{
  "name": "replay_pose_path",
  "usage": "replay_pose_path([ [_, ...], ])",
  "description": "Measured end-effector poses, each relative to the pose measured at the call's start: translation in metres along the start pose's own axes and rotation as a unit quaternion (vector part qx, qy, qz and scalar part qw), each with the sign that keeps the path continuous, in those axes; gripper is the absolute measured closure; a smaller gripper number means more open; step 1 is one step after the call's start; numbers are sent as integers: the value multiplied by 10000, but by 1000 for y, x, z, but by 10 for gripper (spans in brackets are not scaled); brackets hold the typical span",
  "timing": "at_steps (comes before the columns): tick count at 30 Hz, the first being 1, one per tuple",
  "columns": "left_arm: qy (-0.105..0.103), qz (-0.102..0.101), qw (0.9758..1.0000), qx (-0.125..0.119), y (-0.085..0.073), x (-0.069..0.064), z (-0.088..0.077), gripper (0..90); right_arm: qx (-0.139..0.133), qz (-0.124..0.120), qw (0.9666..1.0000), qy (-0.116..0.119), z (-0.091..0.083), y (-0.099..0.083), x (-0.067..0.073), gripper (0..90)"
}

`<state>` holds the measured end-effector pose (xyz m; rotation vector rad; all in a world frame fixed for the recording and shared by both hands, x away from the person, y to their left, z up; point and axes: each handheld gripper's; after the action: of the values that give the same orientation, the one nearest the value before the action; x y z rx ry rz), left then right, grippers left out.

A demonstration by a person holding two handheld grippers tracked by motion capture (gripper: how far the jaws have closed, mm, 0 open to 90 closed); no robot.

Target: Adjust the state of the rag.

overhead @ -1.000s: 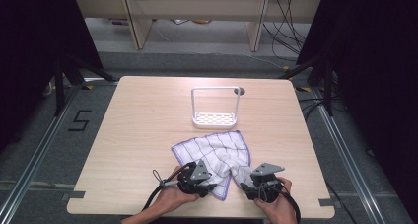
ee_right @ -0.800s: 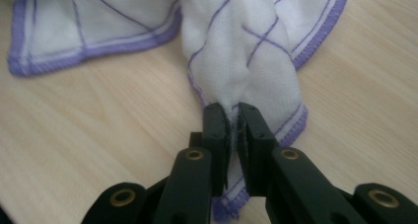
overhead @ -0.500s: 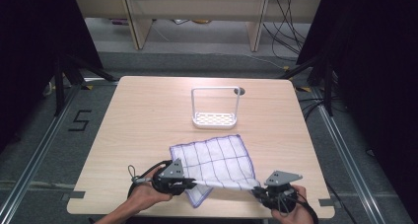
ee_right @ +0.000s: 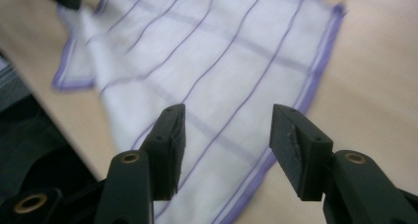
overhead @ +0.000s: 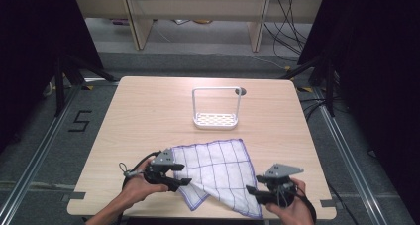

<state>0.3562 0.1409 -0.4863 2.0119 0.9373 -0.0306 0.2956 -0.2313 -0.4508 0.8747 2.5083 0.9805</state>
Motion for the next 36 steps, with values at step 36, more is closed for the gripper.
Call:
replay_pose_path([
  [36,1185,105,9919,456,26,59,34,607,692,153,9969,-334,135,63,-103,463],
])
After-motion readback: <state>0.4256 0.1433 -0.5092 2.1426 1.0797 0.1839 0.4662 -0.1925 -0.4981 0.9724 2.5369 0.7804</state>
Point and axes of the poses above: each handheld gripper's, and its own axes: z roughly forward along the jaws, y roughly out of its top, x roughly to its left, and after that the axes turned 13 degrees about -z, right-handed
